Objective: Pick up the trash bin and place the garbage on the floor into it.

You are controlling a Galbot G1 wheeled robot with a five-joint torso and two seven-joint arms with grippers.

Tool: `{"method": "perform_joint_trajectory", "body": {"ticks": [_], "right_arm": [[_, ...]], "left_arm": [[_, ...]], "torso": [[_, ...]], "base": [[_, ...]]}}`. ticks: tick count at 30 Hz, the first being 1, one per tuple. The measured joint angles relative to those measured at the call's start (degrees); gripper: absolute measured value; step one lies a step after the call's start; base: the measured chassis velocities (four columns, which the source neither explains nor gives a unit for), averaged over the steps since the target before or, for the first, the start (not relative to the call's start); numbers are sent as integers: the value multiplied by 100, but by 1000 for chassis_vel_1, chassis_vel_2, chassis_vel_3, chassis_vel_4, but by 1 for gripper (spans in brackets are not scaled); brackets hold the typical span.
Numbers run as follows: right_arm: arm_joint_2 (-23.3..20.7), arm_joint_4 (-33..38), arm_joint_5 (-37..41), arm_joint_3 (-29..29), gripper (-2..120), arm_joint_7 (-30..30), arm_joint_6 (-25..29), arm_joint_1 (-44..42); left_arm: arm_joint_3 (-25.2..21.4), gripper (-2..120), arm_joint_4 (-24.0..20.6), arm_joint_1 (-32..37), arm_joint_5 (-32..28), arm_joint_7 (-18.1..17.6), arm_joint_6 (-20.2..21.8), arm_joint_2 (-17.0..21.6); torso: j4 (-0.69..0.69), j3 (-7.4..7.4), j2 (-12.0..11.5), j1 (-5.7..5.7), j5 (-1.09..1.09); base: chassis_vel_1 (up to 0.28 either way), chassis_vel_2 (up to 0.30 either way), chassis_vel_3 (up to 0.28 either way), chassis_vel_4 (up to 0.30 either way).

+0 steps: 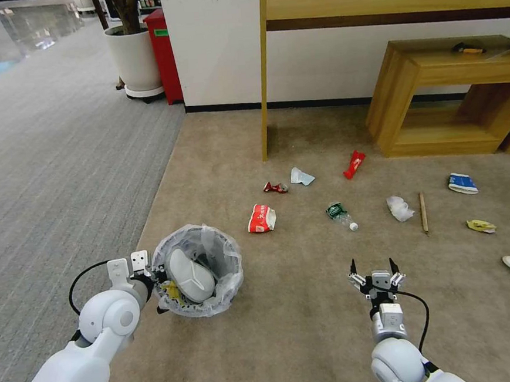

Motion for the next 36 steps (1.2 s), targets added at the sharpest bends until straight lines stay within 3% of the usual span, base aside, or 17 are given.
{"method": "perform_joint_trajectory", "body": {"ticks": [36], "right_arm": [[102, -183, -67, -328, 100, 4, -6, 291]], "left_arm": [[61, 0, 55, 15, 79, 22, -20, -100]], "torso": [[0, 0, 0, 0, 0]], "base": [[-69, 64, 71, -70]]}}
